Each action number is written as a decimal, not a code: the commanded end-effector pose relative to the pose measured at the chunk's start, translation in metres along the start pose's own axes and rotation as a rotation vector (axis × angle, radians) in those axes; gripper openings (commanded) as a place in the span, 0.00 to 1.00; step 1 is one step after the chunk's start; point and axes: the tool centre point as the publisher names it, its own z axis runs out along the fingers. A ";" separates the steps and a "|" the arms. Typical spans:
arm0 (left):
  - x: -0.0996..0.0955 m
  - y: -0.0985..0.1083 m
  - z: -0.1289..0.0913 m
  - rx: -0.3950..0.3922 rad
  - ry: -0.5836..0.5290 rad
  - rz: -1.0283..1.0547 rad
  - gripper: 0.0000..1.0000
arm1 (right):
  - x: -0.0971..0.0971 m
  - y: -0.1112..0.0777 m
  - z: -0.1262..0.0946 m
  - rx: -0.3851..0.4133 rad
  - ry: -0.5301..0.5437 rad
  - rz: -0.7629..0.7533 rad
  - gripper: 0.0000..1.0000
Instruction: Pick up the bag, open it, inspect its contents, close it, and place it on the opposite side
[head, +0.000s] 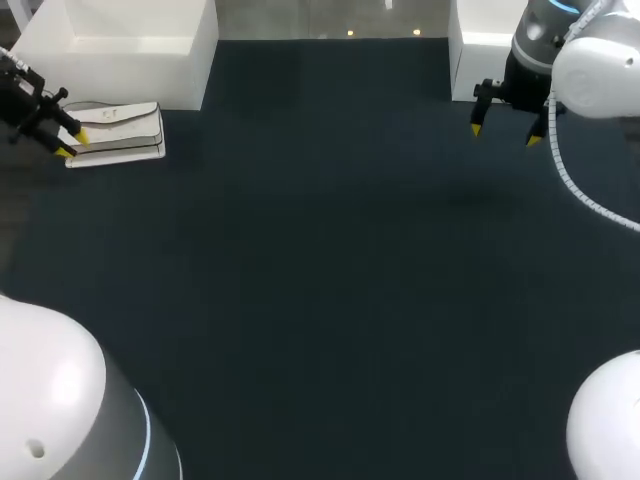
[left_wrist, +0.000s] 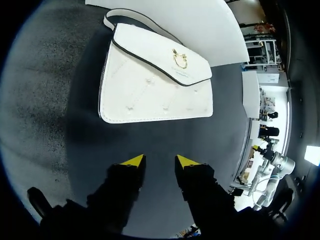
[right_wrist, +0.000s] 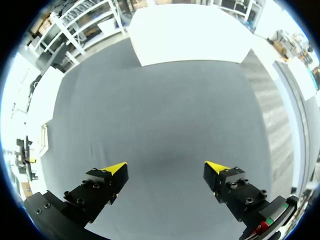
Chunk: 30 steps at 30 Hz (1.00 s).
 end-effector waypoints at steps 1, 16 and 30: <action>0.028 0.005 -0.011 -0.124 -0.107 0.039 0.49 | 0.001 0.000 0.000 0.000 -0.004 0.001 1.00; 0.085 0.017 -0.017 0.020 -0.294 0.236 1.00 | 0.001 0.000 0.000 0.000 -0.004 0.001 1.00; 0.113 0.031 -0.015 0.150 -0.393 0.281 1.00 | 0.001 0.000 0.000 0.000 -0.004 0.001 1.00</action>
